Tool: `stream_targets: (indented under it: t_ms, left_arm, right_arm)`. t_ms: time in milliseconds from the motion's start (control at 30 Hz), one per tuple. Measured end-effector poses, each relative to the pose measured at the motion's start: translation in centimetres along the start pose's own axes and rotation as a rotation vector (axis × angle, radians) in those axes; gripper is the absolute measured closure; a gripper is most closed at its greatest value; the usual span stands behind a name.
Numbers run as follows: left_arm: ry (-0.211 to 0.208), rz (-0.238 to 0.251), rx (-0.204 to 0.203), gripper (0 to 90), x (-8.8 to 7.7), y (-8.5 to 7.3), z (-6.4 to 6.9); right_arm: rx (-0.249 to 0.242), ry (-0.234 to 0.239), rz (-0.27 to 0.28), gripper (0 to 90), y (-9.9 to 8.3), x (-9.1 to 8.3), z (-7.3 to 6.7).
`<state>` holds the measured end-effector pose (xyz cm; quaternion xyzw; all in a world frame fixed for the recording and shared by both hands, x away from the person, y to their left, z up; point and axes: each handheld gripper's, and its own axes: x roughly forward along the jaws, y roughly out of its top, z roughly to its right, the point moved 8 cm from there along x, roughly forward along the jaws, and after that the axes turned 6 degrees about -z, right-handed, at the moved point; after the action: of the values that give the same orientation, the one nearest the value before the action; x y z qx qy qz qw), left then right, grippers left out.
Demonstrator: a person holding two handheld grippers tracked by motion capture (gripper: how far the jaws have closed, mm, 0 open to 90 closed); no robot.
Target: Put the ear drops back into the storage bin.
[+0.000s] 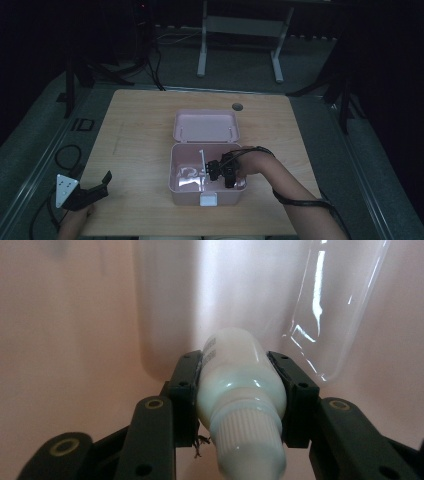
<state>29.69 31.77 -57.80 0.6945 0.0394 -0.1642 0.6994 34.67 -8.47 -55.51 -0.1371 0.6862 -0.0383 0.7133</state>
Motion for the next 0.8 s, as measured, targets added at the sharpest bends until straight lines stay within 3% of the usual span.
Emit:
stream_targets:
  t_ms: [400, 800]
  left_arm:
    - [0.0, 0.0, 0.003, 0.4, 0.0, 0.0, 0.0]
    - [-0.002, 0.0, 0.005, 0.4, 0.0, 0.0, 0.0]
  right_arm:
    - [-0.02, 0.017, -0.037, 59.4, 0.3, 1.3, -0.1]
    - [-0.013, 0.031, -0.045, 57.1, 0.2, 1.3, -0.2]
